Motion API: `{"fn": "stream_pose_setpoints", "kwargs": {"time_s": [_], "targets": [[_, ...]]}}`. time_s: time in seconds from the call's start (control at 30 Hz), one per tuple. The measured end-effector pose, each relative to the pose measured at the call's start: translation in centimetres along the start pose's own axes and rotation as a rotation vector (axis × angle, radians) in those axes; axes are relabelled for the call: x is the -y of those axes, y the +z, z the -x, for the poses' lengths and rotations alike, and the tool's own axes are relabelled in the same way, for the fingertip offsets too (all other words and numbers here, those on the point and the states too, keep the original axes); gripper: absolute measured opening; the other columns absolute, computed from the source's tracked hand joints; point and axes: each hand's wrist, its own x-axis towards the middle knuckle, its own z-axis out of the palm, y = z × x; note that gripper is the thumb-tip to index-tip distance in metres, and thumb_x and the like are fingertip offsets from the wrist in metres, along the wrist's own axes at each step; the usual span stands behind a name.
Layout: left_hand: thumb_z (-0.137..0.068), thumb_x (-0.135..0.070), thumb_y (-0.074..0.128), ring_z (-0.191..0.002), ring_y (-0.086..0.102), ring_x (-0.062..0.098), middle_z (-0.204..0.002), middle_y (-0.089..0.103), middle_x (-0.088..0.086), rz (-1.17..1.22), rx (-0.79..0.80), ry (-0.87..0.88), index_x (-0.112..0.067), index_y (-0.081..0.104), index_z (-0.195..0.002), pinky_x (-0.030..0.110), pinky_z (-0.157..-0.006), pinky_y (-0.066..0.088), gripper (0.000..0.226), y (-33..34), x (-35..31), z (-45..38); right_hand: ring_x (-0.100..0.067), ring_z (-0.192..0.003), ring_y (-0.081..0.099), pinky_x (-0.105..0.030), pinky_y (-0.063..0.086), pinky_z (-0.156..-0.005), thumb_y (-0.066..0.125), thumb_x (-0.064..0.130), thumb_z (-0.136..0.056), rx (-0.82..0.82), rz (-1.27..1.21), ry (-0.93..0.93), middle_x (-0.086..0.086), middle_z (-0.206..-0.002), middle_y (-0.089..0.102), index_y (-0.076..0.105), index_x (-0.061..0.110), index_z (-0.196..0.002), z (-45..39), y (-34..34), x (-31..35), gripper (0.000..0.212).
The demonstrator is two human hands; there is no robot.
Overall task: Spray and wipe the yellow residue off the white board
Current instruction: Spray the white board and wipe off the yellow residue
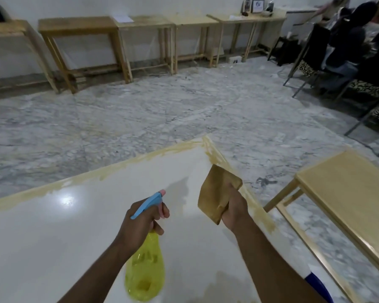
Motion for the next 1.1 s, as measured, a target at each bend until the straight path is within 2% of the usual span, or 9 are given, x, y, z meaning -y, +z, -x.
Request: {"fn": "stream_pose_setpoints", "kwargs": {"time_s": [0.13, 0.27, 0.37, 0.5, 0.6, 0.73, 0.83, 0.97, 1.1], "targets": [[-0.066, -0.008, 0.046, -0.094, 0.070, 0.018, -0.091, 0.074, 0.016, 0.007, -0.040, 0.013, 0.017, 0.059, -0.076, 0.037, -0.052, 0.055, 0.030, 1.7, -0.2, -6.8, -0.026, -0.108, 0.065, -0.047, 0.052, -0.097, 0.052, 0.040, -0.105, -0.081, 0.129, -0.053, -0.006, -0.121, 0.067, 0.054, 0.014, -0.139, -10.2, 0.5, 5.4, 0.043], [-0.064, -0.008, 0.046, -0.069, 0.068, 0.019, -0.090, 0.073, 0.014, 0.003, -0.072, 0.017, 0.019, 0.062, -0.083, 0.030, -0.048, 0.054, 0.036, 3.8, -0.9, -11.9, -0.028, -0.114, 0.056, -0.049, 0.047, -0.107, 0.052, 0.047, -0.103, -0.165, 0.296, -0.162, -0.007, -0.132, 0.057, 0.048, 0.012, -0.148, -18.5, 2.2, 10.8, 0.057], [-0.064, -0.008, 0.046, -0.061, 0.065, 0.016, -0.088, 0.073, 0.013, -0.010, -0.083, 0.021, 0.019, 0.063, -0.088, 0.027, -0.047, 0.053, 0.040, 5.9, -0.8, -15.9, -0.030, -0.132, 0.051, -0.041, 0.041, -0.108, 0.047, 0.049, -0.105, -0.152, 0.499, -0.221, -0.010, -0.147, 0.052, 0.045, 0.009, -0.151, -25.5, 3.1, 12.5, 0.061], [-0.065, -0.009, 0.046, -0.058, 0.066, 0.016, -0.086, 0.073, 0.015, -0.025, -0.119, 0.013, 0.012, 0.066, -0.082, 0.029, -0.049, 0.053, 0.033, 7.2, 0.5, -19.2, -0.042, -0.139, 0.046, -0.051, 0.037, -0.118, 0.040, 0.051, -0.106, -0.110, 0.637, -0.171, -0.028, -0.153, 0.045, 0.047, 0.005, -0.147, -32.4, 4.2, 12.2, 0.062], [-0.065, -0.010, 0.047, -0.052, 0.063, 0.026, -0.086, 0.073, 0.014, -0.037, -0.134, 0.004, 0.011, 0.065, -0.079, 0.032, -0.051, 0.053, 0.030, 7.7, 1.8, -20.8, -0.038, -0.126, 0.055, -0.042, 0.045, -0.105, 0.035, 0.053, -0.107, -0.093, 0.722, -0.124, -0.022, -0.149, 0.051, 0.044, 0.007, -0.150, -36.9, 5.4, 11.2, 0.064], [-0.064, -0.009, 0.047, -0.051, 0.063, 0.024, -0.086, 0.073, 0.015, -0.033, -0.164, -0.011, 0.016, 0.062, -0.081, 0.028, -0.048, 0.053, 0.034, 7.4, 2.8, -22.0, -0.033, -0.135, 0.050, -0.038, 0.041, -0.104, 0.036, 0.053, -0.107, 0.039, 0.847, -0.176, -0.015, -0.153, 0.048, 0.039, 0.012, -0.155, -41.1, 8.1, 9.7, 0.064], [-0.065, -0.008, 0.046, -0.051, 0.062, 0.024, -0.086, 0.073, 0.014, -0.026, -0.178, -0.012, 0.015, 0.064, -0.084, 0.026, -0.048, 0.052, 0.034, 7.1, 3.1, -22.5, -0.037, -0.138, 0.047, -0.037, 0.039, -0.103, 0.035, 0.051, -0.107, 0.201, 1.162, -0.306, -0.018, -0.156, 0.045, 0.035, 0.015, -0.157, -42.8, 9.6, 8.0, 0.062], [-0.079, 0.006, 0.045, -0.051, 0.060, 0.029, -0.086, 0.072, 0.017, -0.034, -0.224, -0.021, 0.016, 0.063, -0.084, 0.025, -0.049, 0.052, 0.021, 7.3, 3.3, -22.7, -0.041, -0.157, 0.010, -0.057, 0.021, -0.124, 0.026, 0.064, -0.102, 0.346, 1.805, -0.583, -0.008, -0.172, 0.012, 0.019, 0.033, -0.163, -44.1, 7.4, 5.0, 0.068], [-0.069, -0.005, 0.047, -0.051, 0.060, 0.028, -0.086, 0.073, 0.015, -0.019, -0.218, -0.022, 0.011, 0.066, -0.085, 0.027, -0.050, 0.053, 0.030, 8.2, 3.0, -22.7, -0.036, -0.159, -0.005, -0.060, 0.020, -0.123, 0.009, 0.063, -0.089, 0.507, 1.995, -0.746, 0.004, -0.173, -0.001, 0.007, 0.053, -0.157, -41.6, 4.8, 5.5, 0.069]]}}
